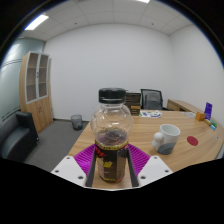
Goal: Pour water
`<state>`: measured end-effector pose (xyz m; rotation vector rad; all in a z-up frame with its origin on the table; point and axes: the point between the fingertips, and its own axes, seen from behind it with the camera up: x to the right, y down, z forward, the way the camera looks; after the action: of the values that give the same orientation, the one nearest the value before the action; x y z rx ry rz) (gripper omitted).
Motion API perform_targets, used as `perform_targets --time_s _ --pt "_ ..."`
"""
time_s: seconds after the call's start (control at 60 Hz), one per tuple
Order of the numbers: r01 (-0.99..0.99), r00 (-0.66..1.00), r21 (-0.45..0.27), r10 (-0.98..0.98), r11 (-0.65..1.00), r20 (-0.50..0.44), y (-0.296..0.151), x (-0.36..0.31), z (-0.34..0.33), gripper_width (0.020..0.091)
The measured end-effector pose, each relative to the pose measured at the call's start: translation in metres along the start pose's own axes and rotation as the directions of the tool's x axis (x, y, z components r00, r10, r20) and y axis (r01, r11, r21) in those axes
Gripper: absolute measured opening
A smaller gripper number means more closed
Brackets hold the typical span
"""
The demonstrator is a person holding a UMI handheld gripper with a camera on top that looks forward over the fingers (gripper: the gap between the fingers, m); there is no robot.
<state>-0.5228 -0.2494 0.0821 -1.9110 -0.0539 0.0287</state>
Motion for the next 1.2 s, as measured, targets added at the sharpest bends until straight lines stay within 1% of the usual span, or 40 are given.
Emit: perform_targets --time_s 0.067,0.133,0.15,0.167,0.25,0.3,0.383,0.45,0.5,0.533,0.617,0.65,0.717,0.8,0.883,0.933,0.95,1.0,1.033,1.05,1.1,1.133,1.183,1.2 --pt "-0.004 1.000 0.019 0.004 1.000 0.008 -0.002 0.001 0.004 0.0481" --pt "-0.009 1.000 0.018 0.009 1.000 0.000 -0.002 0.003 0.002 0.0428" --pt "-0.012 1.000 0.015 0.012 1.000 0.001 -0.002 0.003 0.001 0.0427" --pt "-0.016 1.000 0.012 0.016 1.000 0.004 -0.003 0.002 0.001 0.0404" --pt "-0.045 0.999 -0.007 0.045 0.999 0.022 -0.005 0.001 0.001 0.0404" --pt "-0.091 0.994 -0.010 0.091 0.996 0.053 -0.013 -0.002 0.000 0.0403" --pt "-0.260 0.957 -0.009 0.259 0.965 0.130 -0.039 -0.001 0.001 0.0403" --pt "-0.451 0.870 -0.023 0.445 0.892 0.211 -0.072 -0.004 0.000 0.0401" --pt "-0.596 0.763 -0.060 0.589 0.800 0.268 -0.095 -0.002 0.002 0.0403" --pt "-0.681 0.683 -0.083 0.672 0.728 0.286 -0.111 -0.001 0.002 0.0402" --pt "-0.838 0.453 -0.160 0.829 0.521 0.327 -0.131 0.016 0.011 0.0404" --pt "-0.881 0.360 -0.189 0.874 0.433 0.325 -0.139 0.021 0.013 0.0401" --pt "-0.938 0.168 -0.240 0.935 0.249 0.311 -0.143 0.037 0.023 0.0402" --pt "-0.957 -0.044 -0.286 0.959 0.040 0.280 -0.140 0.062 0.033 0.0400" --pt "-0.943 -0.188 -0.316 0.951 -0.105 0.246 -0.131 0.072 0.049 0.0402" --pt "-0.932 -0.234 -0.329 0.944 -0.151 0.232 -0.125 0.077 0.054 0.0399" --pt "-0.929 -0.243 -0.333 0.943 -0.159 0.227 -0.123 0.078 0.056 0.0373" --pt "-0.919 -0.275 -0.341 0.940 -0.196 0.201 -0.116 0.080 0.060 0.0373" --pt "-0.909 -0.300 -0.353 0.936 -0.222 0.185 -0.115 0.079 0.052 0.0369" --pt "-0.907 -0.308 -0.353 0.935 -0.231 0.178 -0.113 0.079 0.061 0.0371" --pt "-0.898 -0.328 -0.358 0.931 -0.256 0.157 -0.110 0.079 0.060 0.0373" --pt "-0.897 -0.322 -0.364 0.935 -0.251 0.148 -0.106 0.081 0.054 0.0370" --pt "-0.912 -0.271 -0.354 0.952 -0.207 0.142 -0.105 0.084 0.048 0.0375" --pt "-0.919 -0.247 -0.349 0.958 -0.183 0.148 -0.106 0.083 0.058 0.0373"
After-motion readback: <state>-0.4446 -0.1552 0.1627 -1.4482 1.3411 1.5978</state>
